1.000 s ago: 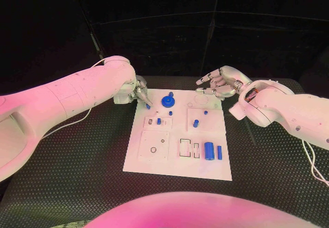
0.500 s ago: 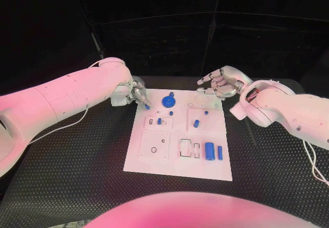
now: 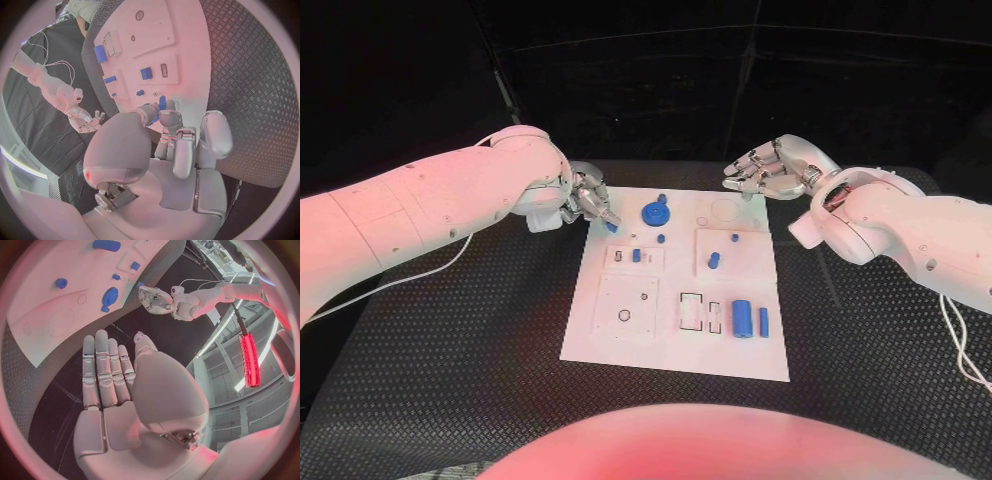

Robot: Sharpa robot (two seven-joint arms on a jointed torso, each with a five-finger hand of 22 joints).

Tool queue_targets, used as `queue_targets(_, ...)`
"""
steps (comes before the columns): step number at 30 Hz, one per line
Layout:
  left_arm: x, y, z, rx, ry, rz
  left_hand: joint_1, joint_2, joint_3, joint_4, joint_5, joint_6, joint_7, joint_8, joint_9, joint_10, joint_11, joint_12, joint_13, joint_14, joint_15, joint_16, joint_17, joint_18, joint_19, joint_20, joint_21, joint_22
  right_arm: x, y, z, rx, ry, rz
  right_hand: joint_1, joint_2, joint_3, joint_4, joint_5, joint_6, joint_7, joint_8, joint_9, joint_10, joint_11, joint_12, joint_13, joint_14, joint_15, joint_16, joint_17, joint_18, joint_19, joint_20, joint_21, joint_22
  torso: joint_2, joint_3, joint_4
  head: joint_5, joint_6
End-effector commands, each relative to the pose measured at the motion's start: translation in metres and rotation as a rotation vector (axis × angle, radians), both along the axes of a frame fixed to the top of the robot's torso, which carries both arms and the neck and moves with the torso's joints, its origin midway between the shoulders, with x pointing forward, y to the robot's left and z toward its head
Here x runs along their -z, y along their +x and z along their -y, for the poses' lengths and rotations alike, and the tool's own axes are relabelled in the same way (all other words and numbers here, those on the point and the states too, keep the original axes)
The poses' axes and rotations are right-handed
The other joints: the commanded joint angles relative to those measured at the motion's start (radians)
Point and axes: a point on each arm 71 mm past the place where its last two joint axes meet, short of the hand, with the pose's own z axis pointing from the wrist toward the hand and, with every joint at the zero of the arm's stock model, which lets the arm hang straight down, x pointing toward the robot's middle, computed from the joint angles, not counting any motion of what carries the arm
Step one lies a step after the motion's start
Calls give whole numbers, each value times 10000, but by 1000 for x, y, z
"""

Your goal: Assemble the parts on the task board

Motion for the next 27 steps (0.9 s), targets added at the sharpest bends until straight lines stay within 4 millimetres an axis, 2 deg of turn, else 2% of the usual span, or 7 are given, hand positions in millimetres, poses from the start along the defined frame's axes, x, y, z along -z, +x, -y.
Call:
queue_targets(1, -3, -4, 2, -163, -462, 282, -99, 19, 1499, -1434, 86, -43, -44, 52, 21, 99, -39, 65, 23, 1056, -39, 62, 2635, -21, 73, -1, 17, 22, -4, 2, 2, 86, 839, 217, 250, 7, 109, -31, -34, 26, 138, 30, -32, 230, 118, -824, -1093, -440, 199, -1015, -310, 55, -303, 259, -1005, -584, 0, -2, -11, 38, 1)
queue_targets(4, -2, -10, 1, -147, -538, 326, -144, -14, 1569, -1459, 136, -37, -51, 84, 36, 123, -46, 75, 34, 1056, -44, 62, 2635, -26, 88, -6, 34, 46, -5, 4, 5, 122, 1088, 274, 440, 36, 268, -116, -101, 6, 181, -107, -52, 309, 234, -1440, -1893, -1169, 465, -2387, -1077, 43, -405, 507, -1672, -980, 2, 3, -11, 39, 1)
queue_targets(9, 3, -18, 2, -91, -592, 352, -181, -49, 1638, -1489, 186, -36, -57, 118, 54, 148, -53, 92, 56, 1056, -50, 62, 2635, -30, 102, -11, 48, 68, -5, 6, 9, 225, 1366, 366, 458, 5, 508, -384, -175, -88, 283, -629, -58, 373, 424, -2483, -3186, -1122, 747, -4063, -2469, 87, -548, 848, -2974, -1758, 1, 2, -17, 50, 1)
queue_targets(11, 6, -22, 3, -44, -551, 390, -197, -63, 1664, -1500, 205, -35, -58, 132, 61, 157, -55, 99, 65, 1056, -52, 62, 2635, -33, 111, -14, 58, 81, -6, 7, 10, 318, 1512, 416, 357, -39, 505, -645, -188, -482, 465, -1003, -53, -32, 684, -2954, -3576, -1396, 956, -4655, -3013, 72, -722, 1035, -3571, -2108, -2, 2, -19, 55, 1)
queue_targets(13, 9, -25, 3, -19, -517, 438, -203, -70, 1672, -1504, 211, -34, -60, 138, 64, 165, -56, 108, 77, 1056, -53, 62, 2635, -35, 115, -14, 63, 87, -6, 7, 11, 374, 1629, 454, 270, -29, 504, -852, -186, -1125, 563, -1118, -87, -343, 791, -3204, -3670, -1670, 1102, -5048, -3352, 41, -875, 1117, -3989, -2352, 4, -2, -21, 66, 1)
queue_targets(21, 23, -36, 9, 179, -286, 704, -248, -122, 1754, -1545, 266, -25, -71, 189, 89, 216, -69, 148, 124, 1056, -62, 62, 2635, -46, 150, -22, 104, 139, -8, 9, 15, 550, 2010, 634, -45, 186, 637, -1574, -176, -1686, 590, -1167, -105, -587, 849, -3562, -3682, -1832, 1219, -5366, -4203, -15, -681, 1165, -4955, -2964, 5, -6, -1, 75, 1)
queue_targets(27, 28, -39, 10, 258, -127, 834, -264, -145, 1788, -1563, 288, -18, -76, 212, 100, 240, -74, 171, 156, 1056, -66, 62, 2635, -48, 160, -26, 114, 151, -8, 10, 17, 629, 2178, 665, -120, 227, 685, -1733, -184, -1758, 606, -1174, -111, -611, 866, -3622, -3683, -1855, 1233, -5361, -4332, -24, -618, 1161, -5135, -3077, 18, -4, -22, 126, 1)
